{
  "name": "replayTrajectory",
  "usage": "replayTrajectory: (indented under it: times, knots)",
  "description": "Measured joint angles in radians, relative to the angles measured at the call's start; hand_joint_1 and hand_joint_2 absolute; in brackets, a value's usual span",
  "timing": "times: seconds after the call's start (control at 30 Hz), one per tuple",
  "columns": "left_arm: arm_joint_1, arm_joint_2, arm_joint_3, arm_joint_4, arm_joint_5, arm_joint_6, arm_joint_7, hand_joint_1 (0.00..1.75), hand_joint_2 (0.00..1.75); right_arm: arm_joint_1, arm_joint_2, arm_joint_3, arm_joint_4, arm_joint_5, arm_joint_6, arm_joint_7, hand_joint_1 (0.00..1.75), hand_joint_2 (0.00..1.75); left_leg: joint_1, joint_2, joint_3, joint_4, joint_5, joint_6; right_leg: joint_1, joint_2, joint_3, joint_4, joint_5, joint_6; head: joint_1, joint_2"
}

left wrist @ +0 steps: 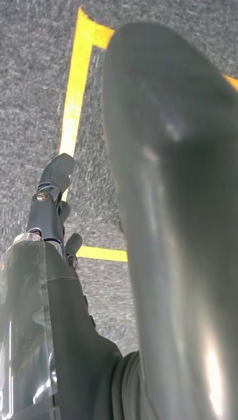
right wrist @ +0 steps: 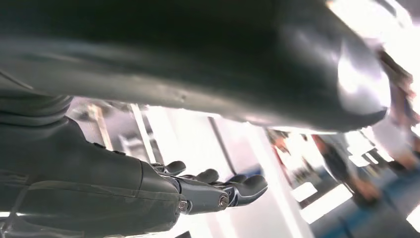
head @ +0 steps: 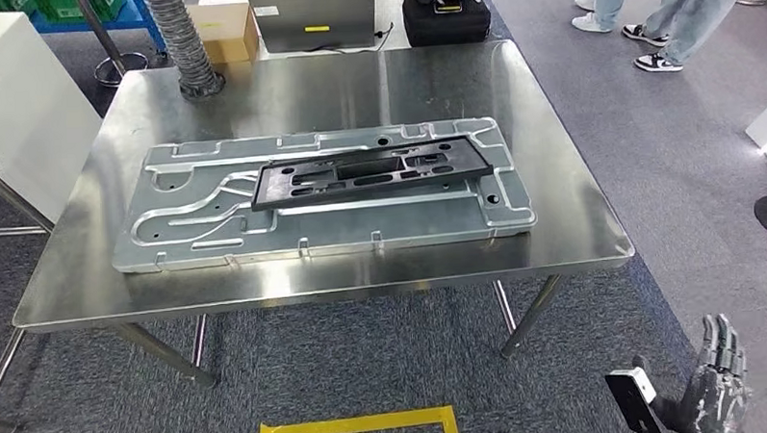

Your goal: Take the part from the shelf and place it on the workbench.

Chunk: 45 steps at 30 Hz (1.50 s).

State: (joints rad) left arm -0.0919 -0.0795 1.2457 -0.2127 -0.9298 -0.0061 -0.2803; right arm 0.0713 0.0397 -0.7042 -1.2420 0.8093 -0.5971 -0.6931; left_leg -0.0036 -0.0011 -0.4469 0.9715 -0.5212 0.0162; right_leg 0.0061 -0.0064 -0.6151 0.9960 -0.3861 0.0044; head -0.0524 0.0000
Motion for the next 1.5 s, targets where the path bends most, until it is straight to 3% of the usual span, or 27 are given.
replayTrajectory:
  times: [0.07,0.17,0.2,0.23,0.27,0.33,0.37,0.43,0.53,0.57,0.6,0.7,0.73,0.8,0.87,0.93,0.97,1.03,1.07,1.1,1.2,1.23,1.27,1.33,1.4,1.47,1.5]
  knots:
    - [0.002,-0.003,0.001,0.000,0.001,-0.007,0.004,0.00,0.00,-0.014,-0.005,-0.031,0.098,-0.003,0.002,-0.001,0.00,0.00,0.003,0.004,-0.018,-0.005,0.022,0.014,-0.004,0.003,-0.014,0.021,-0.026,0.014,0.000,0.000]
    - [0.002,-0.004,0.002,0.001,-0.001,-0.015,0.010,0.00,0.00,-0.051,-0.035,-0.079,0.288,-0.011,0.002,0.000,0.00,0.00,0.006,0.010,-0.058,-0.006,0.056,0.024,-0.014,0.006,-0.062,0.169,-0.163,0.032,0.000,0.000]
    - [0.003,-0.004,0.002,0.001,-0.002,-0.016,0.012,0.00,0.00,-0.062,-0.047,-0.096,0.363,-0.013,0.001,0.003,0.00,0.00,0.005,0.011,-0.072,-0.005,0.067,0.024,-0.018,0.005,-0.073,0.230,-0.193,0.037,0.000,0.000]
    - [0.004,-0.004,0.002,0.001,-0.003,-0.017,0.015,0.00,0.00,-0.070,-0.058,-0.113,0.439,-0.011,-0.002,0.009,0.00,0.00,0.006,0.010,-0.088,-0.002,0.078,0.022,-0.021,0.005,-0.074,0.271,-0.198,0.041,0.000,0.000]
    - [0.006,-0.004,0.002,0.001,-0.003,-0.017,0.019,0.00,0.00,-0.076,-0.068,-0.129,0.512,-0.006,-0.006,0.020,0.00,0.00,0.006,0.010,-0.104,0.001,0.088,0.020,-0.024,0.005,-0.058,0.280,-0.182,0.044,0.000,0.000]
    - [0.007,-0.005,0.003,0.001,-0.005,-0.016,0.026,0.00,0.00,-0.084,-0.083,-0.152,0.632,0.009,-0.014,0.048,0.00,0.00,0.007,0.010,-0.132,0.014,0.103,0.012,-0.029,0.005,0.027,0.185,-0.128,0.045,0.000,0.000]
    - [0.007,-0.006,0.003,0.001,-0.006,-0.016,0.027,0.00,0.00,-0.089,-0.087,-0.160,0.679,0.015,-0.018,0.061,0.00,0.00,0.007,0.010,-0.144,0.020,0.109,0.007,-0.029,0.005,0.084,0.104,-0.124,0.043,0.000,0.000]
    - [0.005,-0.006,0.003,0.001,-0.006,-0.015,0.029,0.00,0.00,-0.096,-0.093,-0.170,0.752,0.021,-0.023,0.076,0.00,0.00,0.005,0.011,-0.154,0.028,0.119,-0.006,-0.025,0.007,0.152,-0.004,-0.136,0.031,0.000,0.000]
    - [0.004,-0.006,0.003,0.001,-0.010,-0.015,0.029,0.00,0.00,-0.103,-0.099,-0.185,0.826,0.027,-0.018,0.124,0.00,0.00,0.008,0.012,-0.160,0.030,0.135,-0.026,-0.019,0.005,0.146,-0.021,-0.129,0.007,-0.001,0.000]
    - [0.005,-0.006,0.003,0.001,-0.013,-0.015,0.030,0.00,0.00,-0.107,-0.099,-0.190,0.848,0.028,-0.011,0.153,0.00,0.00,0.009,0.011,-0.169,0.041,0.120,-0.031,-0.020,0.004,0.136,-0.021,-0.119,-0.001,-0.001,0.000]
    - [0.007,-0.006,0.003,0.001,-0.017,-0.015,0.030,0.00,0.00,-0.110,-0.099,-0.196,0.867,0.028,-0.002,0.181,0.00,0.00,0.011,0.010,-0.183,0.074,0.083,-0.035,-0.020,0.002,0.122,-0.023,-0.106,-0.010,-0.001,0.000]
    - [0.010,-0.006,0.003,0.001,-0.024,-0.016,0.030,0.00,0.00,-0.116,-0.094,-0.215,0.916,0.013,0.040,0.260,0.00,0.00,0.013,0.010,-0.232,0.258,-0.068,-0.043,-0.014,-0.001,0.074,-0.023,-0.069,-0.022,-0.001,0.000]
    - [0.009,-0.006,0.003,0.001,-0.025,-0.018,0.031,0.00,0.00,-0.118,-0.092,-0.223,0.929,0.002,0.066,0.299,0.00,0.00,0.013,0.010,-0.234,0.306,-0.082,-0.043,-0.011,-0.001,0.058,-0.021,-0.057,-0.023,-0.001,0.000]
    - [0.009,-0.006,0.003,0.001,-0.027,-0.022,0.033,0.00,0.00,-0.124,-0.086,-0.244,0.952,-0.026,0.133,0.403,0.00,0.00,0.012,0.009,-0.190,0.307,-0.047,-0.037,-0.005,-0.001,0.027,-0.018,-0.034,-0.024,-0.001,0.000]
    - [0.006,-0.003,0.003,0.000,-0.028,-0.025,0.036,0.00,0.00,-0.129,-0.075,-0.266,0.973,-0.043,0.198,0.501,0.00,0.00,0.006,0.009,-0.078,0.175,-0.006,-0.019,0.001,-0.001,0.002,-0.013,-0.014,-0.022,-0.001,0.000]
    - [0.001,0.001,0.003,0.000,-0.028,-0.029,0.036,0.00,0.00,-0.133,-0.061,-0.280,0.988,-0.044,0.260,0.589,0.00,0.00,-0.002,0.010,0.022,0.026,-0.018,-0.003,0.003,-0.002,-0.011,-0.007,0.004,-0.016,-0.001,0.000]
    - [-0.001,0.002,0.003,0.000,-0.028,-0.031,0.036,0.00,0.00,-0.135,-0.054,-0.285,0.994,-0.040,0.291,0.636,0.00,0.00,-0.006,0.010,0.043,-0.011,-0.028,0.003,0.002,-0.003,-0.014,-0.007,0.013,-0.011,-0.001,0.000]
    - [-0.001,0.000,0.002,0.000,-0.028,-0.036,0.035,0.00,0.00,-0.138,-0.044,-0.290,1.003,-0.029,0.332,0.703,0.00,0.00,-0.008,0.010,0.037,-0.024,-0.018,0.012,0.000,-0.003,-0.017,-0.011,0.029,0.001,-0.001,0.000]
    - [0.001,0.000,0.002,0.000,-0.027,-0.038,0.035,0.00,0.00,-0.138,-0.039,-0.291,1.007,-0.023,0.342,0.722,0.00,0.00,-0.006,0.012,0.029,-0.026,-0.007,0.018,-0.002,-0.002,-0.023,-0.007,0.023,0.007,-0.001,0.000]
    - [0.001,-0.002,0.003,0.001,-0.027,-0.039,0.035,0.00,0.00,-0.137,-0.033,-0.291,1.011,-0.019,0.349,0.731,0.00,0.00,-0.004,0.014,0.018,-0.028,0.006,0.023,-0.003,0.000,-0.033,0.011,-0.005,0.013,-0.001,0.000]
    - [0.002,-0.003,0.003,0.001,-0.030,-0.041,0.033,0.00,0.00,-0.138,-0.019,-0.291,1.020,-0.013,0.375,0.752,0.00,0.00,-0.002,0.016,-0.026,-0.029,0.044,0.031,-0.011,0.003,-0.083,0.173,-0.161,0.029,-0.001,0.000]
    - [0.002,-0.003,0.003,0.001,-0.032,-0.042,0.032,0.00,0.00,-0.139,-0.015,-0.291,1.022,-0.011,0.384,0.755,0.00,0.00,-0.002,0.016,-0.041,-0.027,0.054,0.030,-0.013,0.003,-0.094,0.231,-0.191,0.032,-0.001,0.000]
    - [0.002,-0.003,0.003,0.001,-0.034,-0.042,0.031,0.00,0.00,-0.140,-0.012,-0.291,1.023,-0.010,0.393,0.756,0.00,0.00,-0.001,0.016,-0.053,-0.025,0.062,0.029,-0.015,0.003,-0.096,0.269,-0.197,0.034,-0.001,0.000]
    - [0.002,-0.003,0.002,0.001,-0.038,-0.045,0.029,0.00,0.00,-0.141,-0.004,-0.291,1.025,-0.008,0.418,0.756,0.00,0.00,0.001,0.016,-0.083,-0.013,0.078,0.023,-0.020,0.003,-0.063,0.280,-0.158,0.038,-0.001,0.000]
    - [0.002,-0.003,0.002,0.001,-0.041,-0.048,0.028,0.00,0.00,-0.143,0.004,-0.291,1.026,-0.010,0.441,0.756,0.00,0.00,0.004,0.016,-0.117,0.006,0.092,0.015,-0.024,0.003,0.037,0.174,-0.115,0.038,-0.001,0.000]
    - [0.000,-0.004,0.001,0.001,-0.043,-0.049,0.027,0.00,0.00,-0.148,0.011,-0.291,1.027,-0.013,0.450,0.755,0.00,0.00,0.003,0.016,-0.142,0.024,0.103,0.004,-0.022,0.004,0.137,0.032,-0.129,0.029,-0.001,0.000]
    - [0.000,-0.004,0.001,0.001,-0.043,-0.050,0.027,0.00,0.00,-0.150,0.013,-0.291,1.028,-0.014,0.452,0.755,0.00,0.00,0.003,0.016,-0.148,0.029,0.109,-0.003,-0.019,0.005,0.160,-0.008,-0.143,0.022,-0.001,0.000]
